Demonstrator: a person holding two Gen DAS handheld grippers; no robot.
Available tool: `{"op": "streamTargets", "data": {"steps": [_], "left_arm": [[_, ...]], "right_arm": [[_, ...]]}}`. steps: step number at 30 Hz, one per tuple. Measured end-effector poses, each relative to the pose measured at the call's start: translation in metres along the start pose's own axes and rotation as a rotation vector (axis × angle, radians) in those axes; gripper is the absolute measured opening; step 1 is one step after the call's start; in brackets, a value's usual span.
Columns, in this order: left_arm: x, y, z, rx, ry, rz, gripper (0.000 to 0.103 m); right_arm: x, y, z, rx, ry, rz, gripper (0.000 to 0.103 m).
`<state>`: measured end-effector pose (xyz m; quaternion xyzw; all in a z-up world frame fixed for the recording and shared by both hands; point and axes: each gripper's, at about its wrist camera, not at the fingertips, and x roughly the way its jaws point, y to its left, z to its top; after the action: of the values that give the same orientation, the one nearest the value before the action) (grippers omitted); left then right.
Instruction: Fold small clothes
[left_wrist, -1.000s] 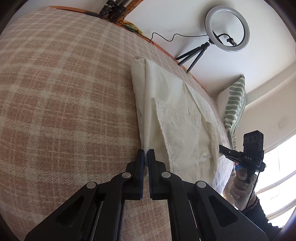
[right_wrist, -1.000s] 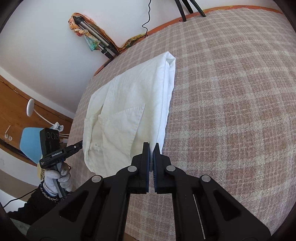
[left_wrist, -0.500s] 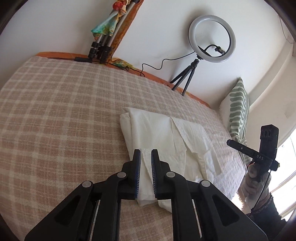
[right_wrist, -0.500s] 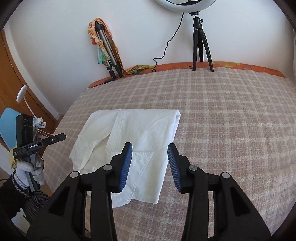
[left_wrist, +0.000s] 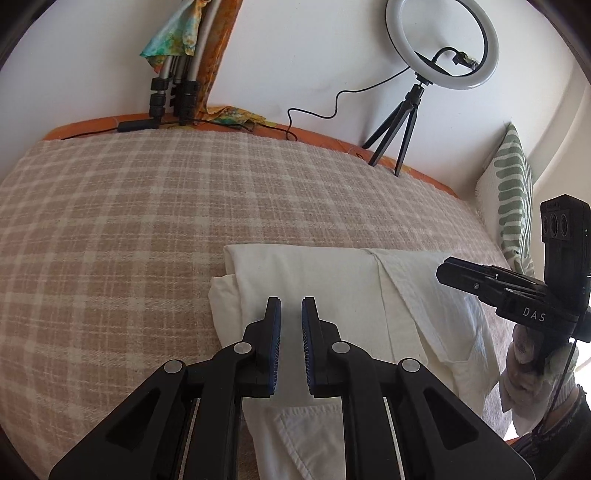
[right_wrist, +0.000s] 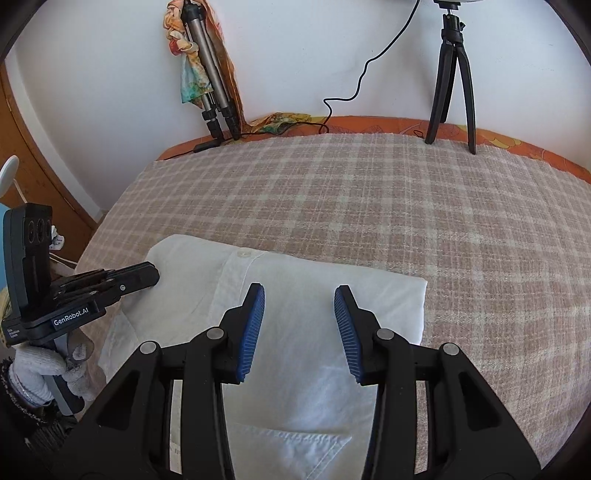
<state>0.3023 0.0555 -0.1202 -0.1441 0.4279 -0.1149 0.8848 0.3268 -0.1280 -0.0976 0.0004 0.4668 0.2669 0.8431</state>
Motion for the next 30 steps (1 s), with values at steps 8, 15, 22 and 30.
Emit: {"op": "streamTargets", "data": {"steps": [8, 15, 22, 30], "left_arm": [[0.010, 0.004, -0.012, 0.021, 0.022, 0.014, 0.010], [-0.007, 0.009, -0.002, -0.029, -0.001, -0.002, 0.010], [-0.036, 0.021, 0.000, -0.096, -0.036, -0.061, 0.029], [-0.028, 0.016, -0.021, -0.076, 0.013, -0.050, 0.029]], "right_arm": [[0.036, -0.002, -0.012, -0.068, 0.075, -0.088, 0.038], [0.017, -0.023, -0.001, 0.039, 0.049, -0.029, 0.038], [-0.029, -0.037, -0.007, 0.096, -0.022, 0.048, 0.038], [-0.019, -0.007, -0.046, -0.082, 0.080, -0.066, 0.038]]}}
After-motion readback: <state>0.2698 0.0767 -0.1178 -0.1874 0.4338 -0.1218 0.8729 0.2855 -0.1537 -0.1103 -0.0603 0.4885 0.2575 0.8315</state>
